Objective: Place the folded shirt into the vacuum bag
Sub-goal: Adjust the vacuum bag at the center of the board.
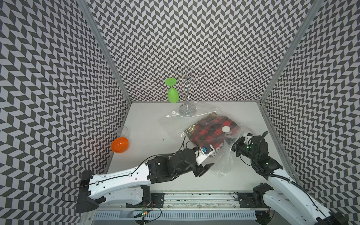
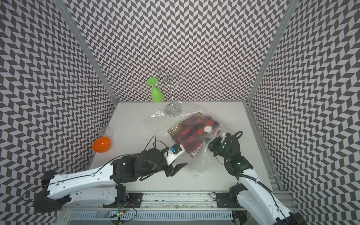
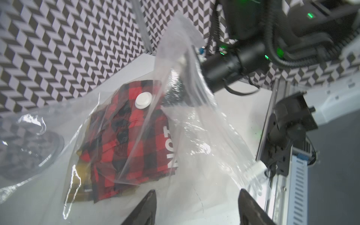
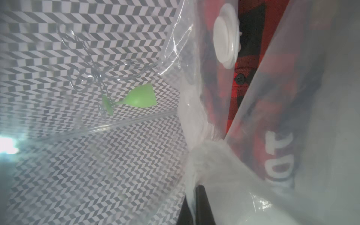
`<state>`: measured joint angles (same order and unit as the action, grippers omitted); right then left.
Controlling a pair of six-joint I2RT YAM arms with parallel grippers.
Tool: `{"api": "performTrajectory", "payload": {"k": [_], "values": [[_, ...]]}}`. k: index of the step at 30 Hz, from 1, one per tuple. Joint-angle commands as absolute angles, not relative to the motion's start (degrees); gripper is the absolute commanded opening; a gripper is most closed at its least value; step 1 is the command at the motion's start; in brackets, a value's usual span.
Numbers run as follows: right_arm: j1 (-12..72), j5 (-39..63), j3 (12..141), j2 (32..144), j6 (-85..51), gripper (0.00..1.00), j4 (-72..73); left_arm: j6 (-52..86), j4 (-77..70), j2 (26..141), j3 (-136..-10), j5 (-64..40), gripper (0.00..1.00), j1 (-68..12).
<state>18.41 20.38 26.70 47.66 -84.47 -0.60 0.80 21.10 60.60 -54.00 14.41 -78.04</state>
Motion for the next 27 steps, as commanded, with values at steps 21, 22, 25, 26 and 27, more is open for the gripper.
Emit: {"api": "performTrajectory", "payload": {"k": [21, 22, 25, 26, 27], "values": [[18.7, 22.6, 30.1, 50.7, -87.0, 0.03, 8.9, -22.3, 2.0, 74.3, -48.1, 40.8, 0.59, -90.0], [18.6, 22.6, 30.0, 50.5, -86.9, 0.04, 8.9, -22.4, 2.0, 74.8, -47.9, 40.2, 0.58, -89.8], [18.6, 22.5, 29.9, 50.4, -87.2, 0.05, 9.2, -22.8, 0.7, 75.4, -47.2, 37.5, 0.53, -89.2], [18.6, 22.7, 29.9, 50.4, -87.3, 0.06, 9.2, -23.1, -0.1, 75.6, -47.0, 37.2, 0.51, -88.8], [18.7, 22.7, 29.8, 50.4, -87.4, 0.06, 9.4, -23.4, -0.9, 75.9, -46.8, 36.9, 0.49, -88.4]]}}
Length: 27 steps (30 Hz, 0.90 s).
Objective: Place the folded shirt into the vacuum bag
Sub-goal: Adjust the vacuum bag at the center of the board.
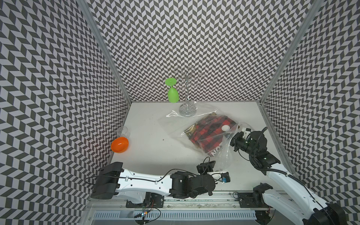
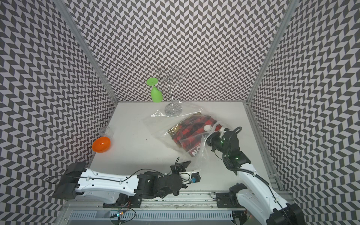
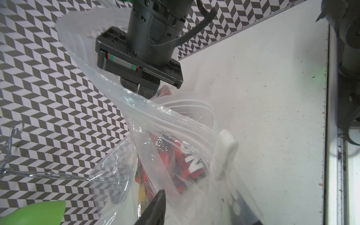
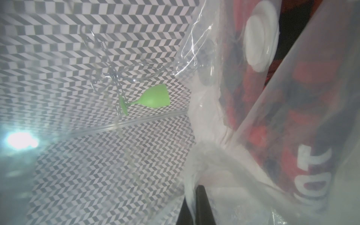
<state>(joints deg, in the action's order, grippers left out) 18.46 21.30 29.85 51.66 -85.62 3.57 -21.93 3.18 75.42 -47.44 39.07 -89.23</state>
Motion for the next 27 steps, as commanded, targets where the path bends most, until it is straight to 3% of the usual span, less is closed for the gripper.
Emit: {"api": "performTrajectory", "payload": {"k": [1, 8, 12, 18, 27], "values": [[18.6, 22.8, 29.6, 50.3, -87.5, 0.06, 9.4, -23.6, -1.3, 76.2, -46.7, 36.6, 0.46, -87.8], [18.5, 22.2, 29.0, 49.3, -88.3, 0.12, 9.4, -25.8, -4.7, 76.2, -45.2, 34.9, 0.25, -85.9], [18.1, 21.8, 28.5, 47.9, -88.6, 0.21, 9.0, -25.6, -3.8, 74.3, -44.9, 33.9, 0.00, -84.5], [16.3, 20.4, 28.6, 43.1, -82.7, 0.46, 1.1, -22.6, -2.1, 64.5, -43.4, 31.1, 0.00, -79.8], [4.4, 29.0, 22.4, 29.9, -75.2, 0.55, -9.7, -20.6, -1.8, 49.2, -41.3, 27.6, 0.00, -69.5]]}}
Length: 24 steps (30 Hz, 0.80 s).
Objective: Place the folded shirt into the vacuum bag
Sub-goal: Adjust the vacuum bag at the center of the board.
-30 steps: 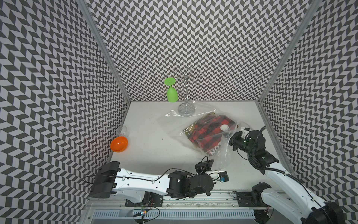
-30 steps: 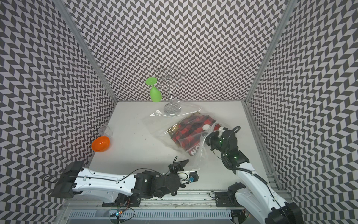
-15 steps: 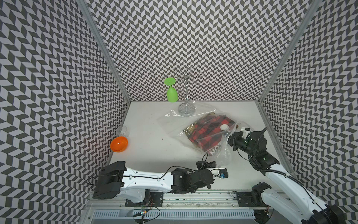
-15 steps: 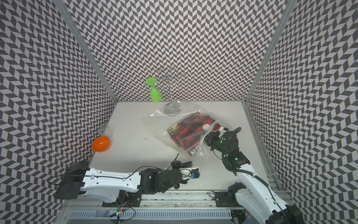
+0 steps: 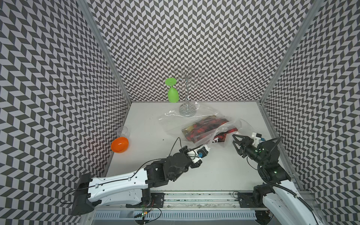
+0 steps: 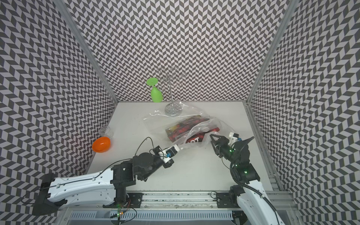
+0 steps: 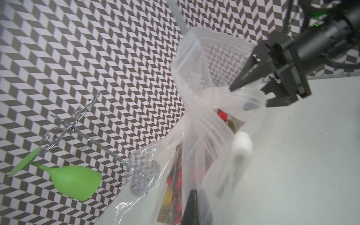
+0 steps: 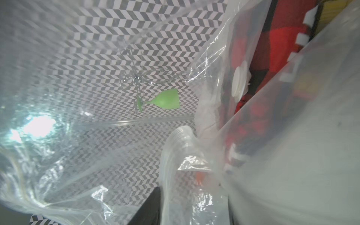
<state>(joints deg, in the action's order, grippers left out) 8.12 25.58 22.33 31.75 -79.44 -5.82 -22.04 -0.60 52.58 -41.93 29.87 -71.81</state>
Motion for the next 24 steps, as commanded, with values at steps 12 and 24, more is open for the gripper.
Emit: {"api": "performTrajectory", "payload": {"k": [12, 24], "values": [[0.0, 33.7, 50.0, 47.8, -34.2, 0.57, -30.0, -11.3, 1.8, 43.2, -42.5, 15.5, 0.00, -49.0], [2.6, 41.3, 63.0, 52.9, -18.9, 0.62, -35.5, -1.2, 10.0, 49.6, -49.8, 6.6, 0.00, -34.9]]}}
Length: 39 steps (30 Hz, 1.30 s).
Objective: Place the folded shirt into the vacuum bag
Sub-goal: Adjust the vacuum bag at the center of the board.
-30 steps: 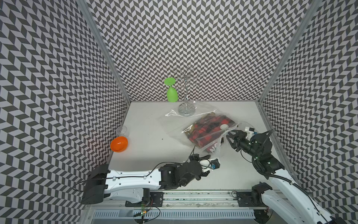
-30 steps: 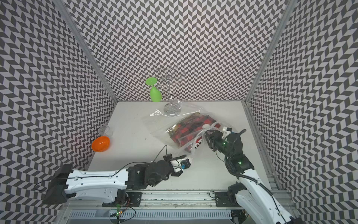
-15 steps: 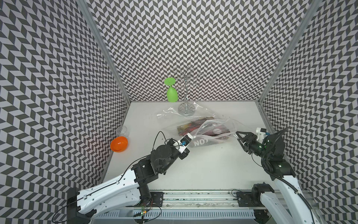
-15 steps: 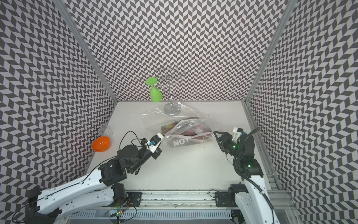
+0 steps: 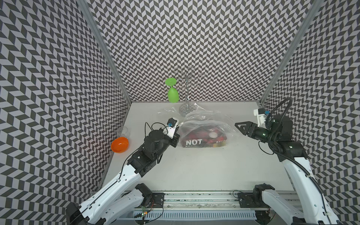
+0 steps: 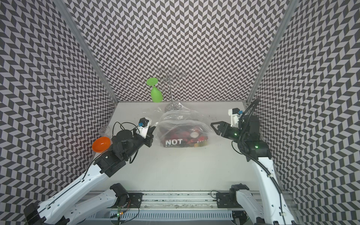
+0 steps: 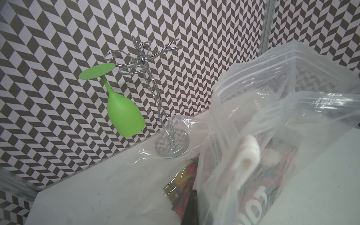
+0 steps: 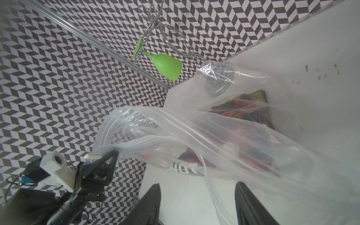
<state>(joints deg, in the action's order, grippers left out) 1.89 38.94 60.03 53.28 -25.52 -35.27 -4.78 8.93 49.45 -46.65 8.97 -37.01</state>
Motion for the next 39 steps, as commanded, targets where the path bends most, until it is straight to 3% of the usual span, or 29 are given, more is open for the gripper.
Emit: {"api": "performTrajectory", "payload": {"k": [1, 11, 16, 24, 32, 39], "values": [[2.6, 40.2, 64.0, 52.8, -18.1, 0.62, -35.4, -0.4, 10.8, 49.9, -50.1, 6.1, 0.00, -33.9], [3.8, 15.5, 61.8, 51.3, -0.8, 0.61, -35.6, 5.1, 12.5, 51.5, -47.6, 0.1, 0.00, -25.1], [11.6, 10.6, 59.2, 48.3, 18.0, 0.57, -37.0, 6.8, 12.9, 52.2, -45.4, 1.3, 0.00, -21.6], [20.6, 0.0, 59.8, 49.9, 34.7, 0.61, -46.8, 9.4, 14.2, 51.8, -44.4, 3.0, 0.00, -19.0], [23.6, -1.5, 59.3, 51.2, 37.4, 0.65, -50.4, 8.5, 14.3, 53.4, -44.2, 4.6, 0.00, -18.4], [23.6, 3.6, 56.1, 52.2, 38.0, 0.64, -41.2, 9.7, 14.6, 53.0, -44.0, 3.6, 0.00, -18.3]]}}
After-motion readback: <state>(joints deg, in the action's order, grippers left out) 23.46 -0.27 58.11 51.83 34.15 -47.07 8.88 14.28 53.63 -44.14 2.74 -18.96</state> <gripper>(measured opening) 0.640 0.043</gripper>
